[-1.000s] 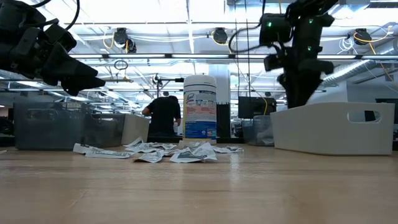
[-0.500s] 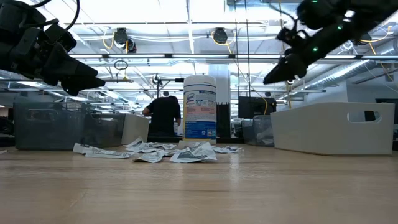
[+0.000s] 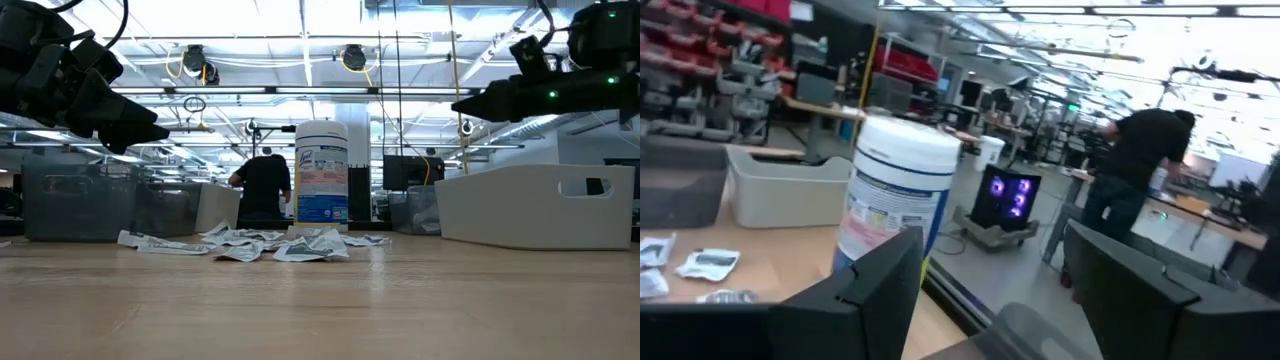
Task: Pick & Place First Aid Supplies
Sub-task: Put the gray towelette pack into the left gray bin
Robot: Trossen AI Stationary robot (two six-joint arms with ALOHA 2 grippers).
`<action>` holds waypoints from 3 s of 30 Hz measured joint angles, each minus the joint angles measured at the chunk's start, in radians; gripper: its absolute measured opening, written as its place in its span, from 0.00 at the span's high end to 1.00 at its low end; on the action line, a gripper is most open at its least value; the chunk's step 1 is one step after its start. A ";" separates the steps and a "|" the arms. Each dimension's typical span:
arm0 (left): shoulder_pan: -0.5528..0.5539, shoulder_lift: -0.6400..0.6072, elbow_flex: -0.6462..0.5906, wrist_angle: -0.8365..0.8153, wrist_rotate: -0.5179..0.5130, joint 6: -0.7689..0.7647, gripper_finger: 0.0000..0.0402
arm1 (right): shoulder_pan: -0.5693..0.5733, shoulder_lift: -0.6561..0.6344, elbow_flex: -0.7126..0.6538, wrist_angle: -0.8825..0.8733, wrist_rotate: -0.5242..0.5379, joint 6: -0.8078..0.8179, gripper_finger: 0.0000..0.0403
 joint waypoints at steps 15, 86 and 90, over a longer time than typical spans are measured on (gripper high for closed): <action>0.000 0.000 0.000 0.000 0.000 0.000 0.43 | -0.080 -0.214 -0.035 -0.196 0.006 0.159 0.41; 0.000 0.000 0.000 0.000 0.000 0.000 0.43 | -0.087 -0.579 -0.100 -0.610 0.031 0.233 0.41; 0.000 0.000 0.000 0.000 0.000 0.000 0.43 | -0.087 -0.579 -0.100 -0.610 0.031 0.233 0.41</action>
